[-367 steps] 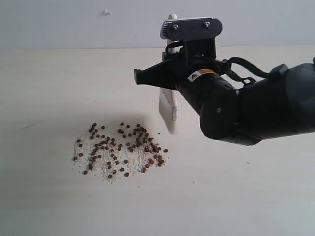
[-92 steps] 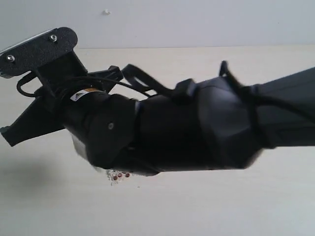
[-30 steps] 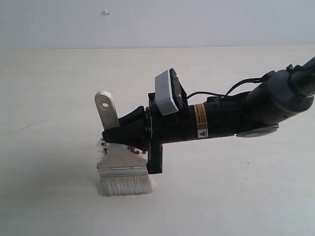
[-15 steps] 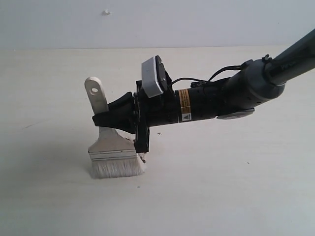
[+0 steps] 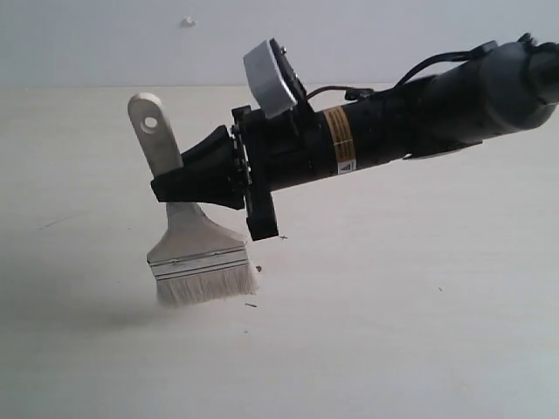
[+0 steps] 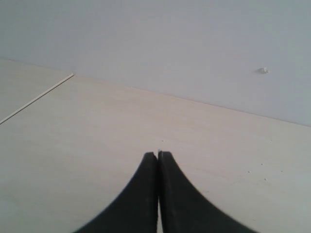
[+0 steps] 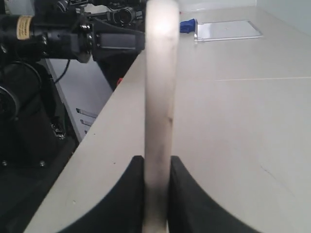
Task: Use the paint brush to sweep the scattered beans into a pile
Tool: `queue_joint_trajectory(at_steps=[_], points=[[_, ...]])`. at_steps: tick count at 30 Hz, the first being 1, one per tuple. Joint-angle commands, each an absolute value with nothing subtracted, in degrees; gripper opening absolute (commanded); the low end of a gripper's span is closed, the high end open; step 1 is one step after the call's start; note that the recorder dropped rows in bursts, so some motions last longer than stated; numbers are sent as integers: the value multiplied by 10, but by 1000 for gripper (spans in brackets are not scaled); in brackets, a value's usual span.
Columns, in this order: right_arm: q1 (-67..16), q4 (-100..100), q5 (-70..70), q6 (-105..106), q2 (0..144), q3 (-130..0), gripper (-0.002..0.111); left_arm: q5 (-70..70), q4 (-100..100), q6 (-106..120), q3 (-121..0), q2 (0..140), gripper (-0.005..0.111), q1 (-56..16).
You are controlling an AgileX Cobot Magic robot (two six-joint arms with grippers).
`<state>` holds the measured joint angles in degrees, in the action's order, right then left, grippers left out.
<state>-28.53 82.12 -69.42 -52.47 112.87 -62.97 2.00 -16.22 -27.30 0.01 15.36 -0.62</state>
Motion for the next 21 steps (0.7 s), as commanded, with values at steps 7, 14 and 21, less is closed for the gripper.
queue_joint_trajectory(at_steps=[7, 14, 21], points=[[-283, 850, -398, -691, 996, -622, 0, 24, -159, -271, 0, 151, 0, -6], [-327, 708, -22, -669, 950, -585, 0, 24, -159, -271, 0, 151, 0, -6], [-435, 795, 302, -808, 954, -584, 0, 24, -159, -271, 0, 151, 0, -6]])
